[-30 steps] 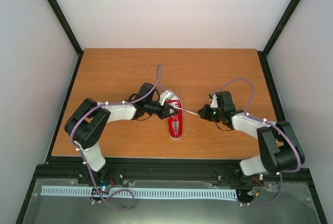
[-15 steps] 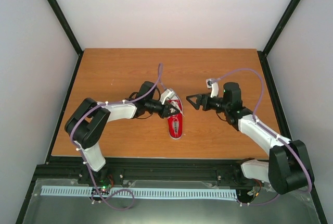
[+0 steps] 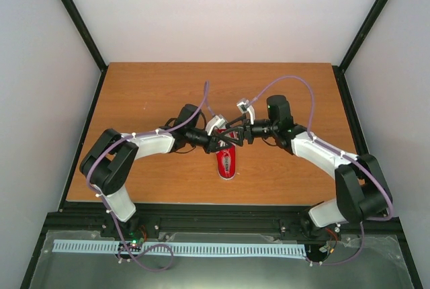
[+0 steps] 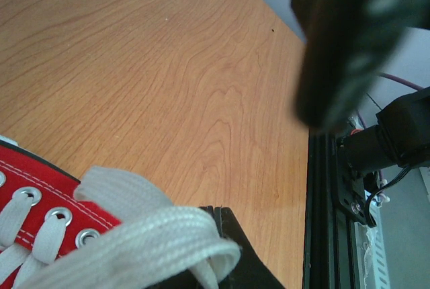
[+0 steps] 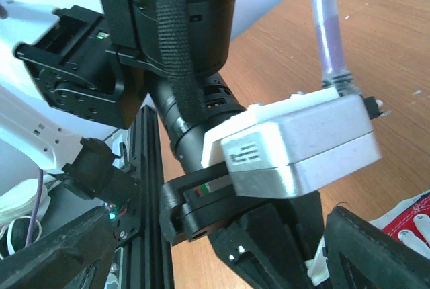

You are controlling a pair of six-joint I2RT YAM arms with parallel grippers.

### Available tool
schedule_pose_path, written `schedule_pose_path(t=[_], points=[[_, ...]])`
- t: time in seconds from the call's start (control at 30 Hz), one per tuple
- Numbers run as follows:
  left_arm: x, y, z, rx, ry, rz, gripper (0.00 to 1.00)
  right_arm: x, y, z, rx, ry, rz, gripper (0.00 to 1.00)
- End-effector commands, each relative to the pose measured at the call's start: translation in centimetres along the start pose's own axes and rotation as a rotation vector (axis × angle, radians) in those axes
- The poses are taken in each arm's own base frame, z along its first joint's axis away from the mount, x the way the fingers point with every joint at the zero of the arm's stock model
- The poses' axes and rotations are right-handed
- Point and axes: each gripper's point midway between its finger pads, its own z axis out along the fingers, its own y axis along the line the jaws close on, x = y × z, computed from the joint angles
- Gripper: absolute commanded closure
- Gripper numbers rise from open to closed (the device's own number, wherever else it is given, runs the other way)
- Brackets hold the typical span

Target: Tie the shoes

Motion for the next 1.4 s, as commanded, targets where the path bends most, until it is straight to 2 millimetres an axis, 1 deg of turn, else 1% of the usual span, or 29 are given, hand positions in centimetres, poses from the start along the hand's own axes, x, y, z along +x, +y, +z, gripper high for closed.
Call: schedule_pose_path(t=[0.0,0.2,0.37,0.73,0.83,0.93,1.07,1.27,1.37], points=[[-1.4,-1.6,-0.4,0.050,-0.014,0.067,0.99,-0.1,0.0,0.7,-0.057,0.028,-0.050,0.16],[-1.4,-1.7,-0.3,0.057,-0.007,0.064,0.99,0.8,-1.0,2.1,-0.102,0.078,-0.033,0.16],[-1.5,-1.8,-0.4,0.059,-0.005,0.067,0.99,2.3,-2.1,3.1,-0.114,0.122,0.005,0.17],[-2.8,-1.7,-0.9,0.061,-0.045,0.056,0.99,5.4,-1.8,4.0,-0.164,0.178,0.059,0.23],[-2.9,-1.5,-1.1,0.055,-0.051,0.049,0.99,6.1,-2.0,3.9,-0.156,0.182,0.068,0.23],[-3.0,-1.3,-1.2,0.058,-0.056,0.043,0.99,6.3,-2.0,3.8,-0.153,0.179,0.068,0.23],[-3.3,-1.8,-1.4,0.088,-0.062,0.039,0.99,6.3,-2.1,3.9,-0.153,0.169,0.070,0.22],[-2.6,-2.6,-1.7,0.119,-0.036,0.047,0.99,5.3,-2.0,3.9,-0.148,0.146,0.038,0.19],[-2.4,-2.6,-1.8,0.112,-0.032,0.041,0.99,4.8,-1.7,3.9,-0.157,0.139,0.025,0.20]])
